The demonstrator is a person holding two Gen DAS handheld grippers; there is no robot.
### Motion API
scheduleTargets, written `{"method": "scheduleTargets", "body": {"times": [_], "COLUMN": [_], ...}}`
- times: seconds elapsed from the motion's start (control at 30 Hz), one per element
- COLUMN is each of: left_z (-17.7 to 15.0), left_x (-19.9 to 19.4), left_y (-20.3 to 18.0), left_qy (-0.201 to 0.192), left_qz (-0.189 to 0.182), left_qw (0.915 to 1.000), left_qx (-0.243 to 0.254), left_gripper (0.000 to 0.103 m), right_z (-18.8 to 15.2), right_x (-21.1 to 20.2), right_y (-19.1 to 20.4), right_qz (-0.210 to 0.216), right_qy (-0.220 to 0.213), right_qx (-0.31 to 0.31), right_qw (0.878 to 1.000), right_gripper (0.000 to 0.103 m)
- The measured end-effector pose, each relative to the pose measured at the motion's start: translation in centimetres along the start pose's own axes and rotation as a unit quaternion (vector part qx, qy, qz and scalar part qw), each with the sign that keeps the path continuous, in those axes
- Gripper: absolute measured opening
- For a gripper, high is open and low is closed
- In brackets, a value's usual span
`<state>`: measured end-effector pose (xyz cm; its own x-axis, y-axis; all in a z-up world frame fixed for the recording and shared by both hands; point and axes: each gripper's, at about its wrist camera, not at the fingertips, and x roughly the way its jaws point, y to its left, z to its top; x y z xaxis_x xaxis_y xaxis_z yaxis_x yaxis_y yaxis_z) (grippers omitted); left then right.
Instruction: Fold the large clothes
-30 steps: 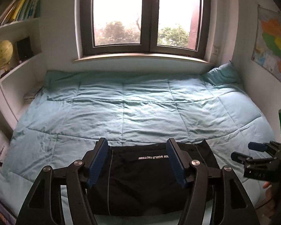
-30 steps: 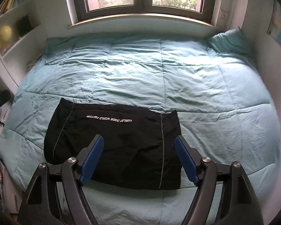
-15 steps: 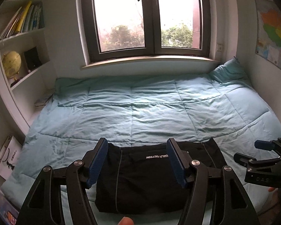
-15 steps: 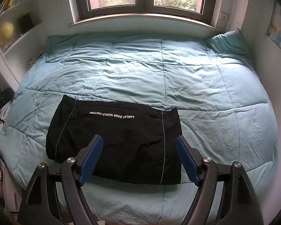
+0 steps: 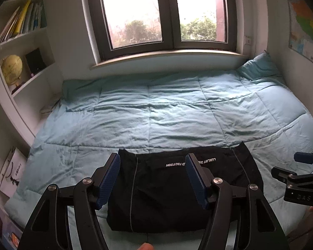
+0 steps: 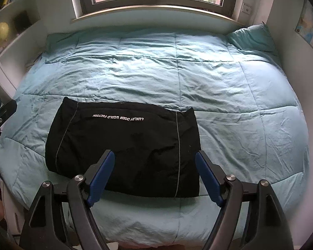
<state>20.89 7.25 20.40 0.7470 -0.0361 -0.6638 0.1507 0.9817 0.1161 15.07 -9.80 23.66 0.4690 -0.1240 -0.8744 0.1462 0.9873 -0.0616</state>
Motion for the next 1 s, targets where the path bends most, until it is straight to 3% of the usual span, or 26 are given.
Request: {"method": "scheduleTargets", "body": {"times": [0.5, 0.87, 1.0], "left_z": [-0.3, -0.1, 0.0], "left_x": [0.7, 0.6, 0.6], "left_y": [0.5, 0.3, 0.2], "left_qy": [0.007, 0.002, 0.0], "left_qz": [0.038, 0.044, 0.047], "left_qw": [0.9992, 0.9988, 0.9986], "left_qx": [0.007, 0.02, 0.025], "left_gripper": [0.067, 0.067, 0.067], "right_z": [-0.5, -0.3, -0.4], "right_x": [1.2, 2.1, 2.3], "right_y": [0.1, 0.6, 0.8], "right_qz": [0.007, 0.013, -0.003], "right_qy": [0.018, 0.025, 0.024], "right_qx": [-0.003, -0.007, -0.016], "right_qw": [1.0, 1.0, 1.0], "right_gripper": [0.081, 0.081, 0.081]}}
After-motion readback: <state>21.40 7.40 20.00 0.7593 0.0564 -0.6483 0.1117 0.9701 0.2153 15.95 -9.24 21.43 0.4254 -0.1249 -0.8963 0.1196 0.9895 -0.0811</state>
